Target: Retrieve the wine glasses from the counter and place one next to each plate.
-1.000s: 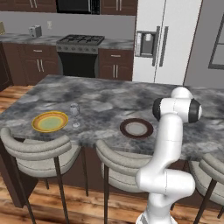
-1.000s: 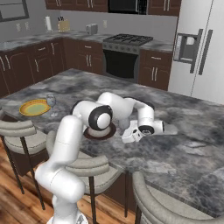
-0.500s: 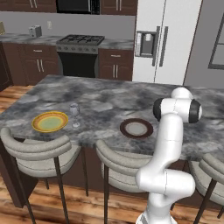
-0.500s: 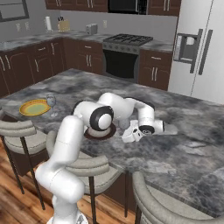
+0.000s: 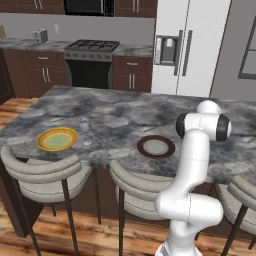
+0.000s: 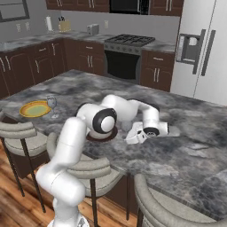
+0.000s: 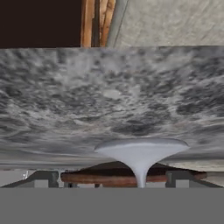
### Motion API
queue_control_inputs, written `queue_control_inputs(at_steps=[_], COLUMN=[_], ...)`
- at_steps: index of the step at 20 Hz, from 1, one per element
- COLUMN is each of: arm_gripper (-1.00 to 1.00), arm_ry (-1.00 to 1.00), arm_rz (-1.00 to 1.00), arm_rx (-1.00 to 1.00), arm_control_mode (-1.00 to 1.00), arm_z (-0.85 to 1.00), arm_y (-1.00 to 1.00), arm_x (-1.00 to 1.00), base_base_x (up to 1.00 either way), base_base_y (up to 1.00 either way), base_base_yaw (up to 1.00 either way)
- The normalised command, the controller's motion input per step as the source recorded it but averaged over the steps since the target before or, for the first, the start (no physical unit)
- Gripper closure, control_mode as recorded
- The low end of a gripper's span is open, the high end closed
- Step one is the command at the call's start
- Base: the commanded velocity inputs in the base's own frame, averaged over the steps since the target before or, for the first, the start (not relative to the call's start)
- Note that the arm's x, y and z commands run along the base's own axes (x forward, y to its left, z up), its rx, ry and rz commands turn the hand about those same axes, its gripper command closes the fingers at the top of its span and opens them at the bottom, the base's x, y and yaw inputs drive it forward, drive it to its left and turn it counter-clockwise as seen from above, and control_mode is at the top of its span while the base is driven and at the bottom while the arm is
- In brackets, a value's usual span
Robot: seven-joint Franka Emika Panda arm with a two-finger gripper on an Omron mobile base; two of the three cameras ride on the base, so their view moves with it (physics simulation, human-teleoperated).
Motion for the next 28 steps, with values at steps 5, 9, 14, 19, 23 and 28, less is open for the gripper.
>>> queue_control_inputs(at_steps=[5,9,14,19,23,28], arm_gripper=[-1.0,-1.0,-1.0,-1.0,-1.0,-1.0], arm_ry=[0.02,-0.02,-0.14,-0.26,-0.32,-0.3], arm_rz=[-0.01,-0.05,-0.1,-0.09,-0.05,-0.05], arm_rx=[0.05,0.05,0.01,0.0,-0.02,-0.13], arm_control_mode=[-1.0,-1.0,-1.0,-1.0,-1.0,-1.0], arm_z=[0.03,0.25,0.29,0.89,1.0,1.0], arm_y=[-0.24,-0.34,-0.18,0.02,0.17,0.52], arm_x=[-0.03,-0.54,-0.82,-0.92,-0.9,-0.76], base_base_x=[0.0,0.0,0.0,0.0,0.0,0.0], base_base_y=[0.0,0.0,0.0,0.0,0.0,0.0], base_base_yaw=[0.0,0.0,0.0,0.0,0.0,0.0])
